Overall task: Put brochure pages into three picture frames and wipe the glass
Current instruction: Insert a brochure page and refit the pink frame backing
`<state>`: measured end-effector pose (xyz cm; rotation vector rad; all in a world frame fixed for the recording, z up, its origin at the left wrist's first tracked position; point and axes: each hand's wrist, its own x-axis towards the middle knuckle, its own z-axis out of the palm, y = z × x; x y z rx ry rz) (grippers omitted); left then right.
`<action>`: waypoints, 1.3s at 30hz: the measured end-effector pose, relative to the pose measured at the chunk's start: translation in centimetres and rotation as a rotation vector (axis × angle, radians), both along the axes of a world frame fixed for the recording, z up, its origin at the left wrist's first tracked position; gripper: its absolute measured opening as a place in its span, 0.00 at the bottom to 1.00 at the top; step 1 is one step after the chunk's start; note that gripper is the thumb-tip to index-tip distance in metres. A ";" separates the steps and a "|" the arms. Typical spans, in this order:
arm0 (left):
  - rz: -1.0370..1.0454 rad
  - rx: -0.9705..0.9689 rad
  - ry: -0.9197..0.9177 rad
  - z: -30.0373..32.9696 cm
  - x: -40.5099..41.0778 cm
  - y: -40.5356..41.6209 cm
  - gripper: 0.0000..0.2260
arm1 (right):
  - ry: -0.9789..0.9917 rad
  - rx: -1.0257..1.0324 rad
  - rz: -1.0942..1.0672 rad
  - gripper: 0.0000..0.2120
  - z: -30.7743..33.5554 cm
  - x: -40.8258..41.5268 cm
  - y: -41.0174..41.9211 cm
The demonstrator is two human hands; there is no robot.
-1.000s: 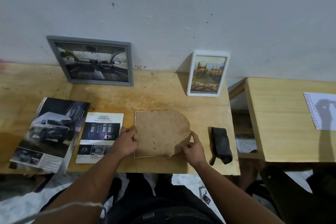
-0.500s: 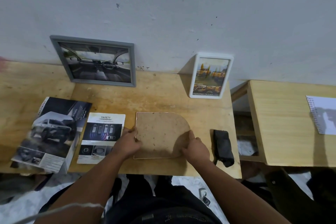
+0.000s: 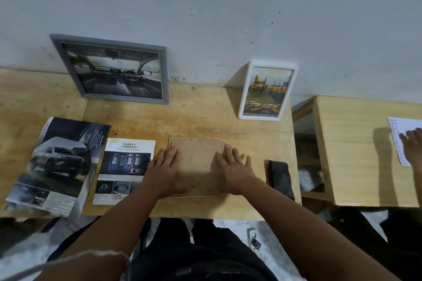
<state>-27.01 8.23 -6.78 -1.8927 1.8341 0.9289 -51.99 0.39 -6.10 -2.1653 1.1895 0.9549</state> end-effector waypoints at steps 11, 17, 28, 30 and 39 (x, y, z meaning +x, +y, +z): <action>-0.148 -0.214 -0.091 -2.9 1.7 1.0 0.63 | -0.085 0.049 -0.069 0.52 -0.2 -0.7 0.3; -0.150 -0.170 -0.138 -2.3 1.4 0.7 0.63 | -0.135 0.067 -0.060 0.50 -1.0 -1.2 0.2; -0.147 -0.269 -0.109 -0.8 1.7 4.0 0.46 | -0.154 -0.069 -0.160 0.41 0.3 -2.8 2.9; -0.181 -0.267 -0.114 -1.1 2.2 4.7 0.44 | -0.149 -0.068 -0.133 0.38 -0.2 -3.9 3.7; -0.147 -0.178 -0.223 -0.4 1.4 4.7 0.46 | -0.123 -0.066 -0.115 0.38 -1.7 -4.6 4.1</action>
